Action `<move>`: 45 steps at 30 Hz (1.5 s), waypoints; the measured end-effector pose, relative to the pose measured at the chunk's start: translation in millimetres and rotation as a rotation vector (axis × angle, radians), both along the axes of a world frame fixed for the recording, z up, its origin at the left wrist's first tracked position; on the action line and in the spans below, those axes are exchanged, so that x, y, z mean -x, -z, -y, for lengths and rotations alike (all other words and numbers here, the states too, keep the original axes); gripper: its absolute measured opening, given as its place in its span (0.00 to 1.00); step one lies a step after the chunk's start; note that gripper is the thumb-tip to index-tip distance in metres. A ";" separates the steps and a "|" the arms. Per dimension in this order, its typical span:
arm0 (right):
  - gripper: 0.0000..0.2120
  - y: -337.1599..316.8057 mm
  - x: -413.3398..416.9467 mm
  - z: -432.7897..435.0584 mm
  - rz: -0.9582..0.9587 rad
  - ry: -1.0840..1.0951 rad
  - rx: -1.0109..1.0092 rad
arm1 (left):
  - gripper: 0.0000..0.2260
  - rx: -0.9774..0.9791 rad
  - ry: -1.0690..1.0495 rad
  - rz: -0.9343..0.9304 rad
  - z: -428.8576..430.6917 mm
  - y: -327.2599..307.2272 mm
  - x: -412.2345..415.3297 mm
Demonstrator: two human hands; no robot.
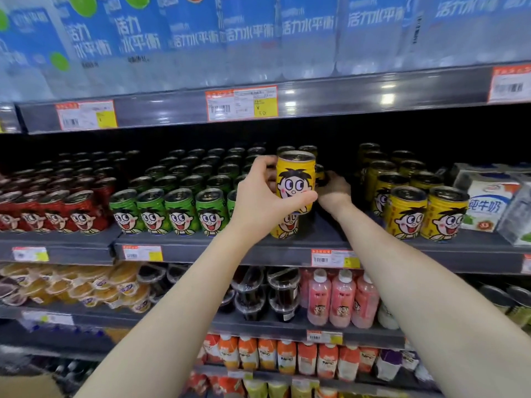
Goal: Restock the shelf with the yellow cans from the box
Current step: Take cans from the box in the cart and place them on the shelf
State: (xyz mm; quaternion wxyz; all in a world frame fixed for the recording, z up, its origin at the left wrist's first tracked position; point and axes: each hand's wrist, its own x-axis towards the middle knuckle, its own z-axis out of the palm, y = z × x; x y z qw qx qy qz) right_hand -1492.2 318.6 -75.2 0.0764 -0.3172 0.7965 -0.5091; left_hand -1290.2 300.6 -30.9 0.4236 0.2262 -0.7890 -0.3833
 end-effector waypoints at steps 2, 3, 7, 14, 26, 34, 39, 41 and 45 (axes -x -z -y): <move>0.24 0.5 4.5 6.6 0.015 0.010 0.003 | 0.38 -0.011 -0.003 -0.005 6.2 -1.1 4.2; 0.24 0.0 6.6 9.2 0.015 0.015 0.000 | 0.37 -0.017 -0.005 -0.007 9.4 -2.0 6.2; 0.26 -2.9 14.0 20.1 0.011 0.025 -0.007 | 0.35 -0.032 -0.019 -0.020 19.7 -6.9 10.5; 0.20 7.0 18.4 30.6 -0.018 0.068 -0.131 | 0.31 -0.013 -0.026 -0.024 28.7 -8.9 10.8; 0.18 7.5 35.0 40.3 -0.024 0.011 -0.050 | 0.31 -0.043 -0.003 -0.031 29.1 -9.4 14.8; 0.17 4.4 38.7 50.4 -0.087 0.033 -0.125 | 0.32 -0.053 -0.025 -0.058 32.3 -4.4 5.6; 0.18 2.6 39.7 48.7 -0.090 0.032 -0.153 | 0.35 -0.057 -0.018 -0.053 32.6 -3.8 4.4; 0.17 2.4 35.6 48.0 -0.084 0.046 -0.171 | 0.35 -0.058 -0.019 -0.056 30.5 -3.6 4.0; 0.14 -11.5 20.6 36.3 -0.075 0.186 -0.159 | 0.35 -0.060 -0.016 -0.033 22.4 -4.4 4.3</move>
